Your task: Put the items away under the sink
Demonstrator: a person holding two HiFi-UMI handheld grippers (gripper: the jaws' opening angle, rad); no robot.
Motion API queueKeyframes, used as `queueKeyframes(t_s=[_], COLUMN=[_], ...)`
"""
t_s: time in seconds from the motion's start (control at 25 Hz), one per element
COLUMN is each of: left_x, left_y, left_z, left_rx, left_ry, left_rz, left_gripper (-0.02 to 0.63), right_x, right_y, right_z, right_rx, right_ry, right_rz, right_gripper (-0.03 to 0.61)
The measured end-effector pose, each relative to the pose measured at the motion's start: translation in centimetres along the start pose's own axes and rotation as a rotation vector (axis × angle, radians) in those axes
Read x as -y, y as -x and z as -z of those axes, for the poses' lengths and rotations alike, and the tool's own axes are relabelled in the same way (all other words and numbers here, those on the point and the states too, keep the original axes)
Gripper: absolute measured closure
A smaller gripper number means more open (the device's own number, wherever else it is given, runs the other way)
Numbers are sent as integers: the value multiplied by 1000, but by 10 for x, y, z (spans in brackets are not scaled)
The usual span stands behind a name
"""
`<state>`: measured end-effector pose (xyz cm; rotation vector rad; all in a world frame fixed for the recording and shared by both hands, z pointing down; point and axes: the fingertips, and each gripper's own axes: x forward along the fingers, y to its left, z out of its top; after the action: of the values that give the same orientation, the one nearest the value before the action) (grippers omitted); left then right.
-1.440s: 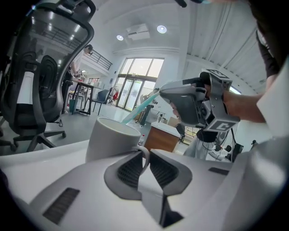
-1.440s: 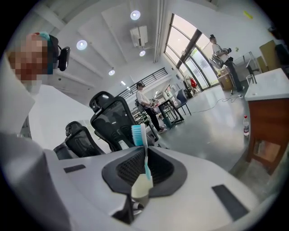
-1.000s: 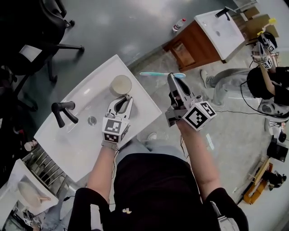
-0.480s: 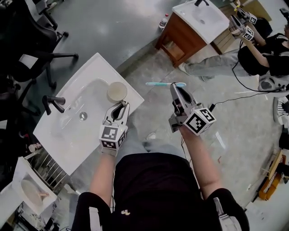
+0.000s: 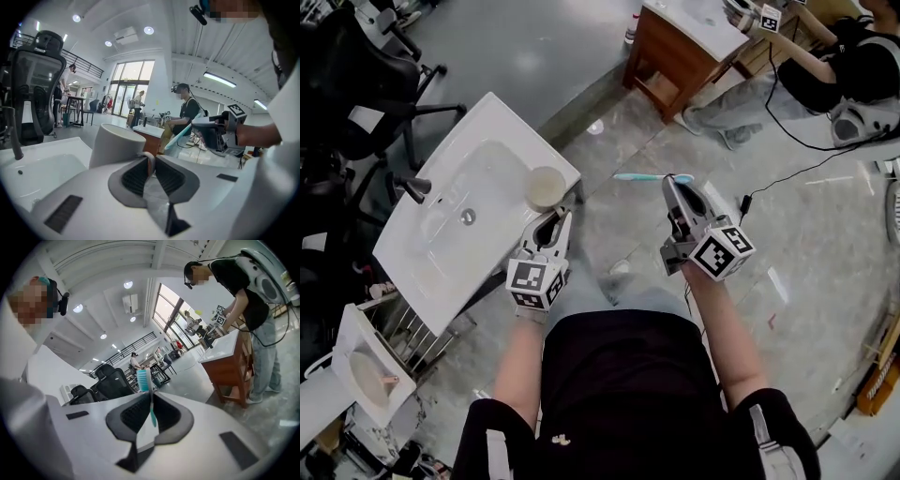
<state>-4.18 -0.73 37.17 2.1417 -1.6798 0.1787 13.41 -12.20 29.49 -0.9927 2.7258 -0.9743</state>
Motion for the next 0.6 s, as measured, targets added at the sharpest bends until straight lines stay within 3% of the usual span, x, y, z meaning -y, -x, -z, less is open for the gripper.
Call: queueKeyframes(t_s=[0.32, 0.6], left_x=[50, 68], left_y=[16, 19], left_z=[9, 10], left_rx=[-11, -38], left_ry=[13, -36], left_rz=[61, 177], left_gripper=[552, 552], right_x=[8, 9], right_y=[54, 81], right_z=[15, 22], right_rx=[21, 80], right_ry=[-26, -45], right_rz=[20, 88], right_gripper=[535, 535])
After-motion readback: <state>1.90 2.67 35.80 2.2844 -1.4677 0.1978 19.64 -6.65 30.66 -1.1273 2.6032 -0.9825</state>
